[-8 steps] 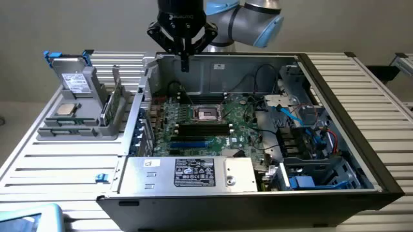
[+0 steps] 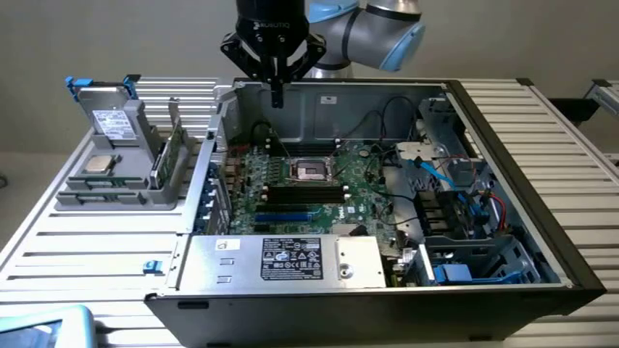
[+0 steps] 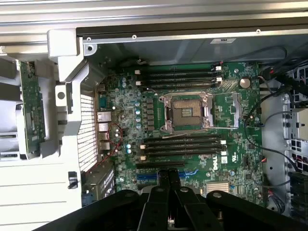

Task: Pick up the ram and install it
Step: 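Reach for the ram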

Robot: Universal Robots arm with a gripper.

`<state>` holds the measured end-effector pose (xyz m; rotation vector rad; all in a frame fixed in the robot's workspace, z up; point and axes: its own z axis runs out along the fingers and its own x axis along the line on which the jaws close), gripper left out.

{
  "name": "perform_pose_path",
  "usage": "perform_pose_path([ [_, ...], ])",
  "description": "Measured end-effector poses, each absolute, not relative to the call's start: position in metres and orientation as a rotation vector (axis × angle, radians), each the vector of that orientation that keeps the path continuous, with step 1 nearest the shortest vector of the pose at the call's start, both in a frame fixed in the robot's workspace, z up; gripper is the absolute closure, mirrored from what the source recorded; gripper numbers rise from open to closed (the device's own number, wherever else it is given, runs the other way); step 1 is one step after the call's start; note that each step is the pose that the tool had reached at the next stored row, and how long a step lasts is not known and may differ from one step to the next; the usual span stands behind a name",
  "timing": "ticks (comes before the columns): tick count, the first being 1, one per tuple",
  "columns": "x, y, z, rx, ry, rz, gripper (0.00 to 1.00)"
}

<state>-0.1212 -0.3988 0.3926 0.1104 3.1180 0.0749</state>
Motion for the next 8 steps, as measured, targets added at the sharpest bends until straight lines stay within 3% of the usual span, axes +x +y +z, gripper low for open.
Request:
perform_pose_path([
  [8,-0.1273,-0.3988,0.3928,0.110,3.117,0.075,0.89],
])
